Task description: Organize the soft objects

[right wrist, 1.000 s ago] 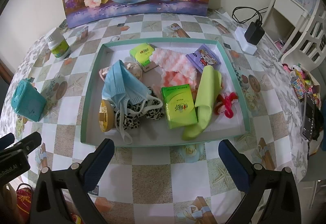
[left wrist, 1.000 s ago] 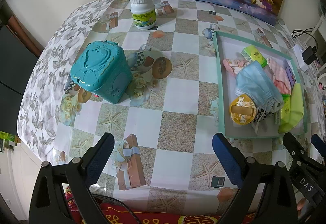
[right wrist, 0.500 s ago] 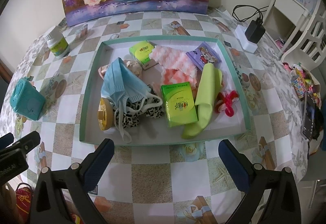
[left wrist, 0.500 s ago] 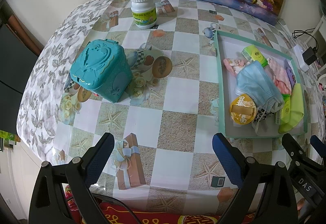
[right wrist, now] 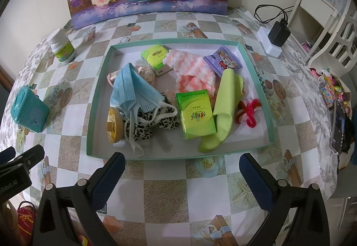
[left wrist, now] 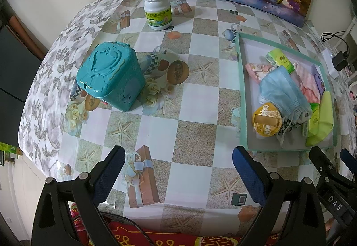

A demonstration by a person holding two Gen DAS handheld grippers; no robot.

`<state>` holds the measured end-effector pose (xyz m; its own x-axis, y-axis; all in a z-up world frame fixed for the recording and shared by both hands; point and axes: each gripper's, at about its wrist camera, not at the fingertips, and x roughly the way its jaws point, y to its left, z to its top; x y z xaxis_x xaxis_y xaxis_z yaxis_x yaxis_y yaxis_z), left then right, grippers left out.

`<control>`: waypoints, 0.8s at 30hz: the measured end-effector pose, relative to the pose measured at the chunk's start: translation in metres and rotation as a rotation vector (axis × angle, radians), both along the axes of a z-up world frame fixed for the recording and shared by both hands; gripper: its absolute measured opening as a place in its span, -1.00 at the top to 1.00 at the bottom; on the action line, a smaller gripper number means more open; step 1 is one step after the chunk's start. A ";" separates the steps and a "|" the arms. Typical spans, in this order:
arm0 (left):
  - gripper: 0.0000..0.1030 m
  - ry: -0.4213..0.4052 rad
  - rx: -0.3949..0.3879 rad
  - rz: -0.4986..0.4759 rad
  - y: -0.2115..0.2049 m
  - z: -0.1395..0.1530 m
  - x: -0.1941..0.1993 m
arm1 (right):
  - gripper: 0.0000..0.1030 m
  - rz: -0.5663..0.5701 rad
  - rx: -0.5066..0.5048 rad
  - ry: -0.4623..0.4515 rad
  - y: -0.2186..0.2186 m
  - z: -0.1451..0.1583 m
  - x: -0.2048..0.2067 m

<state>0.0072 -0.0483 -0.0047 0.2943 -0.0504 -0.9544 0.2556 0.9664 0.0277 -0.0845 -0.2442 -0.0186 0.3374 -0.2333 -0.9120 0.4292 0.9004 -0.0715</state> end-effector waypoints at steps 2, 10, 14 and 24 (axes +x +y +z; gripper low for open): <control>-0.88 0.000 0.000 0.000 0.000 0.000 0.000 | -1.00 0.000 0.000 -0.001 0.000 0.000 0.000; -0.88 0.000 0.000 0.000 0.000 0.000 0.000 | -1.00 0.000 0.000 -0.001 0.000 0.000 0.000; -0.88 0.001 0.000 0.000 0.000 -0.001 0.000 | -1.00 0.000 0.001 0.000 0.000 0.000 0.000; -0.88 0.008 0.006 0.004 0.001 -0.003 0.000 | -1.00 0.000 0.001 0.000 0.000 -0.001 0.000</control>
